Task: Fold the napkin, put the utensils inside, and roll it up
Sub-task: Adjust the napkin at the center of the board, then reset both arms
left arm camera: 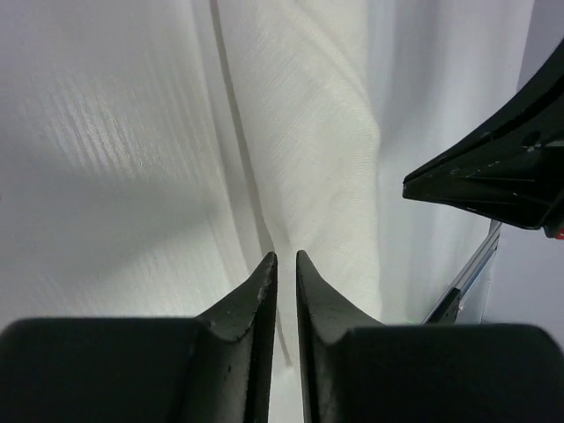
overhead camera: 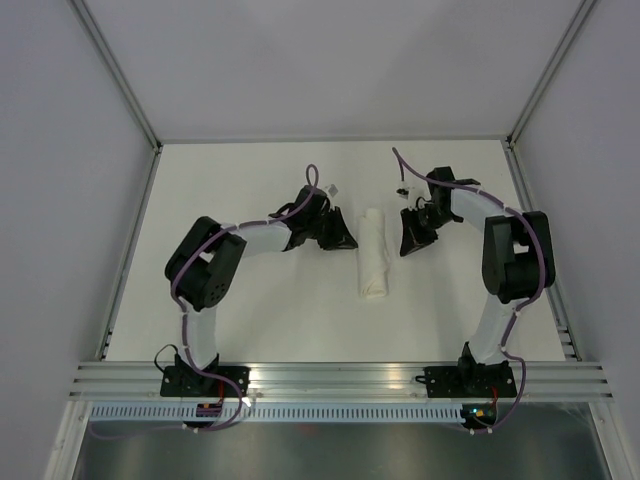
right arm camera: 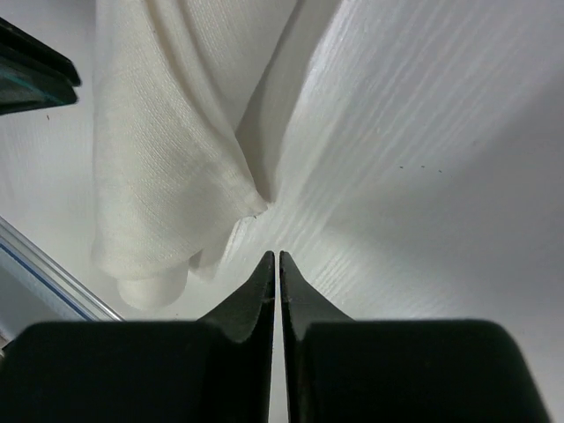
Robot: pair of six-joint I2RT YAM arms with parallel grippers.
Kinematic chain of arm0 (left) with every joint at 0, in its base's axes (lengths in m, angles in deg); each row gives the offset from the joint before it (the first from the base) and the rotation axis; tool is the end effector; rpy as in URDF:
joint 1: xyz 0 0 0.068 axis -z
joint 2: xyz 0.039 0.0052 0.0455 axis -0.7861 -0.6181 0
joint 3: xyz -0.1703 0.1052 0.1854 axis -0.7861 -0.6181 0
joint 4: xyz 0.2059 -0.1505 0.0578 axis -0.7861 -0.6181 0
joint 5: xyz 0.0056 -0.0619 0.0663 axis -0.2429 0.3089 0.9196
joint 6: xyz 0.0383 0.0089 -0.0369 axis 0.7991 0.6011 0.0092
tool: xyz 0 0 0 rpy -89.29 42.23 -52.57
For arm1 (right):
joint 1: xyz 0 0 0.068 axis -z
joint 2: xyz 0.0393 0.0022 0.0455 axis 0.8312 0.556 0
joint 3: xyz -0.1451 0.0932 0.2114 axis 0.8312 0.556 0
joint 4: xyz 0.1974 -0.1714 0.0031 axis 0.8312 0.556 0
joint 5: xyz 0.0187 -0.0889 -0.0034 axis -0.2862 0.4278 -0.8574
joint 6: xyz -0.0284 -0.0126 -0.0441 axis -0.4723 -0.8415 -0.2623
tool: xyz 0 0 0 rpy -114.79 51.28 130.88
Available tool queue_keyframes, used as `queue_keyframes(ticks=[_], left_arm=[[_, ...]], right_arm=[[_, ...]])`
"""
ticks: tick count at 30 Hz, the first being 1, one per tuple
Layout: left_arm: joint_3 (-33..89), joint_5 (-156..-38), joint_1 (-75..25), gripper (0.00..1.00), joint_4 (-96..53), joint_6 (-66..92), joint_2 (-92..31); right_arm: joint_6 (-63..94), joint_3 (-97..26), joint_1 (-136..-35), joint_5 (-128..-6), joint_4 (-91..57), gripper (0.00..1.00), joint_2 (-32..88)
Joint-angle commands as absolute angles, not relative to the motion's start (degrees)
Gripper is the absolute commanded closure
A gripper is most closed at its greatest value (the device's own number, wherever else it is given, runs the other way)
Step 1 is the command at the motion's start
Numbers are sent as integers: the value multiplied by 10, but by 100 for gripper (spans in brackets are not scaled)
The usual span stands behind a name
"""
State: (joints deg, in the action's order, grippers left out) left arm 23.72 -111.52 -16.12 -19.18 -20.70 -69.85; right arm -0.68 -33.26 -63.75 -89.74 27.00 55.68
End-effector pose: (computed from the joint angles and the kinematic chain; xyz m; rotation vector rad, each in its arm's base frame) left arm 0.3333 -0.2565 0.1451 0.0135 2.5360 -1.1158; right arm 0.3517 0.0646 0.1667 -0.4871 2.8270 0.7744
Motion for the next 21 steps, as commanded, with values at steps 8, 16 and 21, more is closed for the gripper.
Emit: queue_keyframes(ticks=[8,16,21], left_arm=[[217,-1069,-195,71,-285,-96,-526],[163,-1016,-211,62,-336,-23,-374],[131,-984,-218,47,-353,20,-292]], right_arm=[[-31,-390,-567,-968,258,68,470],[8,-391,-488,-982,187,2,387],[16,-375,-449,-979,150,2,324]])
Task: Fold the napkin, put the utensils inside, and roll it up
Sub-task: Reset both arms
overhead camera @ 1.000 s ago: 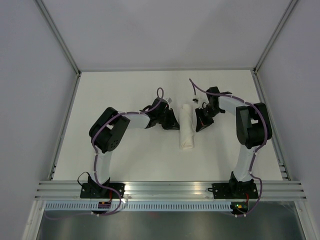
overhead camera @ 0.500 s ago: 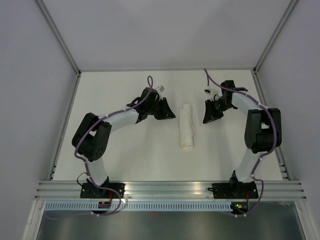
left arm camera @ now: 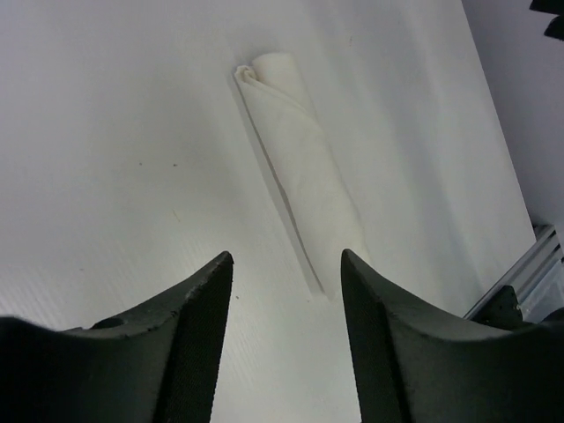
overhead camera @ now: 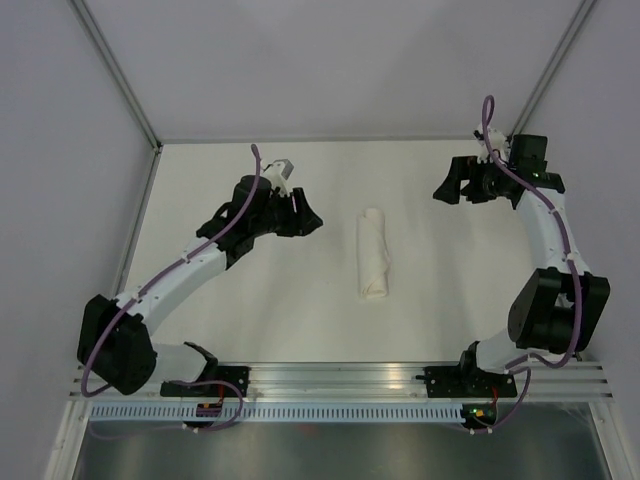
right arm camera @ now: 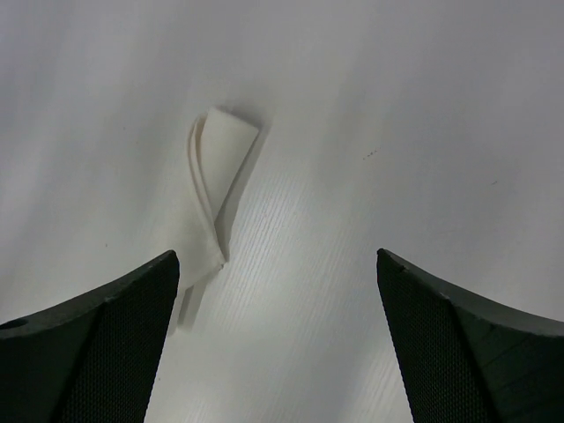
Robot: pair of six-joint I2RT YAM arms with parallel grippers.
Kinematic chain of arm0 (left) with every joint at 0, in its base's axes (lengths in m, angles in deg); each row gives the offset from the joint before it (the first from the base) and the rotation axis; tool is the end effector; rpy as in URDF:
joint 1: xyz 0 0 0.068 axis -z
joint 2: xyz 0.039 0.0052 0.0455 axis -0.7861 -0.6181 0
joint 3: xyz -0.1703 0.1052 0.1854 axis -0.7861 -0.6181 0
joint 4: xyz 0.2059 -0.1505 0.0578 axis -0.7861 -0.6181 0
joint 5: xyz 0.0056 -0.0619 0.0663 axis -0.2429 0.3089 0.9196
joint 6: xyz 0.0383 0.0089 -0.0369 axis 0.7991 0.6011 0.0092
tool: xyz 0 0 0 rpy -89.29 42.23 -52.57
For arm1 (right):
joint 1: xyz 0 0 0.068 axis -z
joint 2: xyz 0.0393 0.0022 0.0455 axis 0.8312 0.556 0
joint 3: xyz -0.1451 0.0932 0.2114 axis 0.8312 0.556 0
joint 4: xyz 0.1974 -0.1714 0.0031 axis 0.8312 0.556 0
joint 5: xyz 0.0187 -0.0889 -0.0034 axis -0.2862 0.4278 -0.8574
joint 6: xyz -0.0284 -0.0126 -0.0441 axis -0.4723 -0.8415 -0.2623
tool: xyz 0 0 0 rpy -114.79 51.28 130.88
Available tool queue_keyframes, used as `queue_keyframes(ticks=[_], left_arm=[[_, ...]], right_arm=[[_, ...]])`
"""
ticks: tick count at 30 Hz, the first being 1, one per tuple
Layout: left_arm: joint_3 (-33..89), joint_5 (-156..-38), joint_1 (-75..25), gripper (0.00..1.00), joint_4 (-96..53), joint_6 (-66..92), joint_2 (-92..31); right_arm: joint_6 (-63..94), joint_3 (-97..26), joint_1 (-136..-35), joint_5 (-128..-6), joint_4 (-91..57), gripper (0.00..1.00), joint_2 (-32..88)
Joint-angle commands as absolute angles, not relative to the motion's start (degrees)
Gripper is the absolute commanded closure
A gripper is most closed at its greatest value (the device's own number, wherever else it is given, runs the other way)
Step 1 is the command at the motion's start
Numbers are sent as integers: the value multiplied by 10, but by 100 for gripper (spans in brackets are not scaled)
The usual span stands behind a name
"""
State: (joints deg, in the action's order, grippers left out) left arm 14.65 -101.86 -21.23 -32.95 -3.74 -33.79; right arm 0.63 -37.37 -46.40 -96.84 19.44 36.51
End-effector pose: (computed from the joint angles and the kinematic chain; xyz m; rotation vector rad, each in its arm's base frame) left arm 0.2652 -0.1663 0.2936 0.1903 2.1711 -0.8499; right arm 0.3359 -0.0362 0.3065 -0.2506 2.2837 0.6330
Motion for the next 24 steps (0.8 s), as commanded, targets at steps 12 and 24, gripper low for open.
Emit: queue_keyframes(ticks=[12,24], left_arm=[[126,-1002,-219,0,-383,61,-206],[132,-1011,-219,0,-384,68,-197]], right_arm=[[45,-346,-424,-931,109,2,233],[48,-339,-419,-936,102,2,233]])
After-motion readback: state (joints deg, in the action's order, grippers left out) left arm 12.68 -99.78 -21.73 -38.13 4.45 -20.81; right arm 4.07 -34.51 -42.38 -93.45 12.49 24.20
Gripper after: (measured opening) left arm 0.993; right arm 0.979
